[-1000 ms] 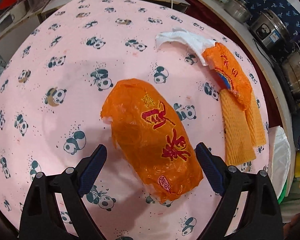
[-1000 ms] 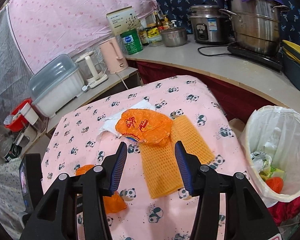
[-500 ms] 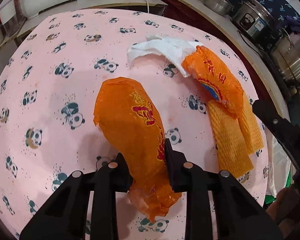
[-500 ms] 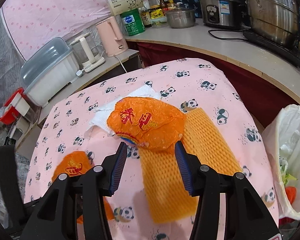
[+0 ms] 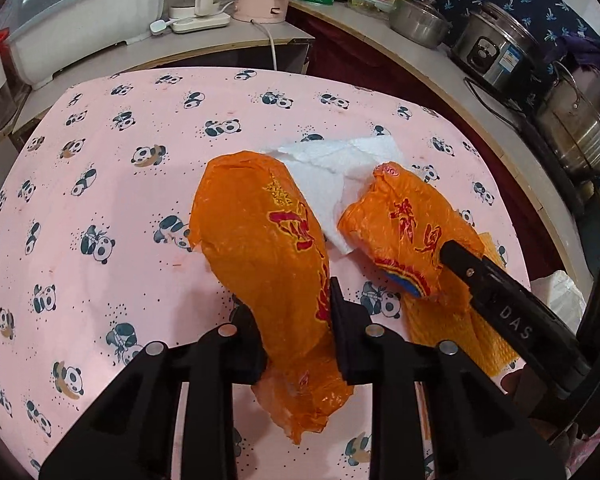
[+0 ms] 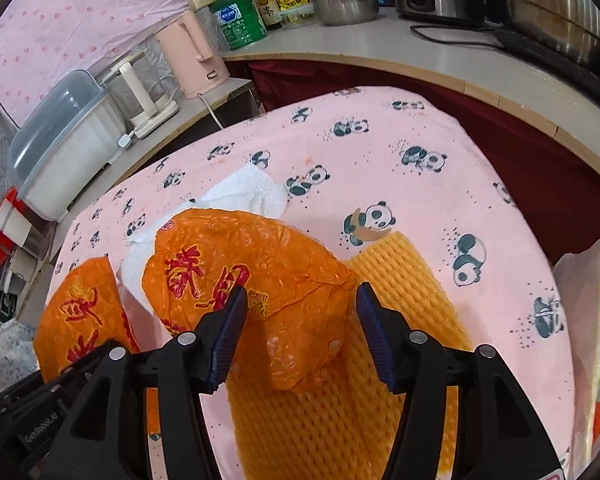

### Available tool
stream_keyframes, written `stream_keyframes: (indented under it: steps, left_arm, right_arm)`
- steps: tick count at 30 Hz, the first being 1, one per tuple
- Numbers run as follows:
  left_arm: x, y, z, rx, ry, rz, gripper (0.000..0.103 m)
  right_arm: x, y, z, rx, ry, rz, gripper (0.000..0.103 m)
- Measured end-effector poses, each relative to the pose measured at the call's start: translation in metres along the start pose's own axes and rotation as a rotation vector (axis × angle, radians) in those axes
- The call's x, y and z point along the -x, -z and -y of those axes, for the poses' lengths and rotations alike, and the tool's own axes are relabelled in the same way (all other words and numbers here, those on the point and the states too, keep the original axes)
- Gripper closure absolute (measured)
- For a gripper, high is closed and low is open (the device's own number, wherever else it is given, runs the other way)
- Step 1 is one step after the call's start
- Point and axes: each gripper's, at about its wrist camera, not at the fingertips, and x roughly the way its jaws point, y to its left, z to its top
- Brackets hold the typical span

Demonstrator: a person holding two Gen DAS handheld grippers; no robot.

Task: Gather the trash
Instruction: 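Lift both orange bags and swing the right tool's bag over the bin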

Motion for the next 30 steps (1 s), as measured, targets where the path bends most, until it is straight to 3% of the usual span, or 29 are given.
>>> stream_keyframes:
  steps: [1,3,9,17,30]
  left_arm:
    - [-0.002,-0.001,0.001,-0.005,-0.001,-0.001,0.078]
    - [-0.004,-0.001,0.004,-0.013,-0.001,-0.002,0.078]
    - [0.002,0.001,0.015,-0.039,-0.003,0.012,0.078]
    - [0.037,0.003,0.032,-0.063,0.017,0.06,0.078]
    - [0.11,0.023,0.069,-0.115,0.058,0.152,0.078]
  right_arm:
    - [-0.002,0.001,0.0,0.001,0.002,0.001,0.048]
    - [-0.002,0.002,-0.001,0.012,0.012,0.012,0.066]
    - [0.01,0.002,0.0,0.015,-0.005,0.029,0.095]
    - [0.061,0.001,-0.005,0.021,-0.038,0.108,0.096]
    - [0.181,0.004,0.011,0.0,-0.077,0.295,0.096]
